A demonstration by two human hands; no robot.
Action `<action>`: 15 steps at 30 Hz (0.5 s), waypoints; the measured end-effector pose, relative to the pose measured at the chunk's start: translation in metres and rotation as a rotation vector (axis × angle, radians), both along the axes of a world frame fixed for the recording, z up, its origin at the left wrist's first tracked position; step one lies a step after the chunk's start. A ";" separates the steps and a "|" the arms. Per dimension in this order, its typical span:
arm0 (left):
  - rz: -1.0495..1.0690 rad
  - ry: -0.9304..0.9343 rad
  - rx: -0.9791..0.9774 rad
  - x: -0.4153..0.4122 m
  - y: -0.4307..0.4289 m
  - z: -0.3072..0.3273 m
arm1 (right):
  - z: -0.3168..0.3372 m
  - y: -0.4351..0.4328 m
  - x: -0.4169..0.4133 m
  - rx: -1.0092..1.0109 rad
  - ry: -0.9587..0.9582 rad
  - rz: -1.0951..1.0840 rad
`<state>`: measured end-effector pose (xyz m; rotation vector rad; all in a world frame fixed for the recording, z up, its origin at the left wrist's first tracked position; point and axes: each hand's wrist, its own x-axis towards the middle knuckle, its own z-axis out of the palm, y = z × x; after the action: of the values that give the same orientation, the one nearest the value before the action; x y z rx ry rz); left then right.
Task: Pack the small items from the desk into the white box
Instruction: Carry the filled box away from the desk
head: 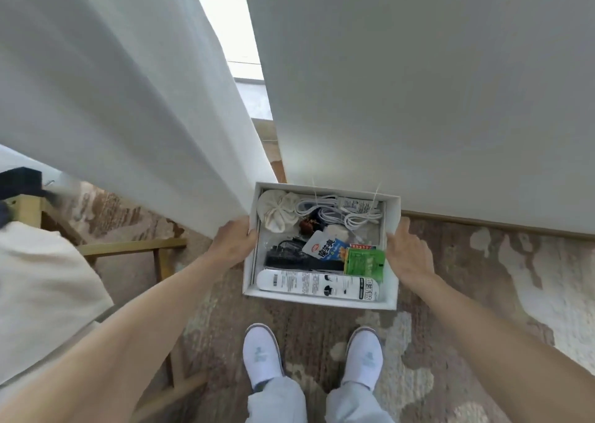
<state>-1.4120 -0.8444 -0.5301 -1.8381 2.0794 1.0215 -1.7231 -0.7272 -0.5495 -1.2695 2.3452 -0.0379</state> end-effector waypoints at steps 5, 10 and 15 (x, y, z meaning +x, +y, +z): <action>0.003 -0.015 -0.047 -0.008 -0.031 -0.083 | -0.071 -0.030 -0.007 -0.006 0.031 0.057; 0.010 -0.063 -0.124 -0.005 -0.039 -0.125 | -0.102 -0.044 0.001 -0.085 0.048 -0.015; 0.112 0.074 -0.115 0.000 -0.018 -0.127 | -0.110 -0.023 0.008 -0.103 -0.083 -0.095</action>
<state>-1.4125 -0.8626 -0.6570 -2.0225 2.1399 1.0301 -1.7152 -0.7505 -0.6591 -1.1796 2.3564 -0.2403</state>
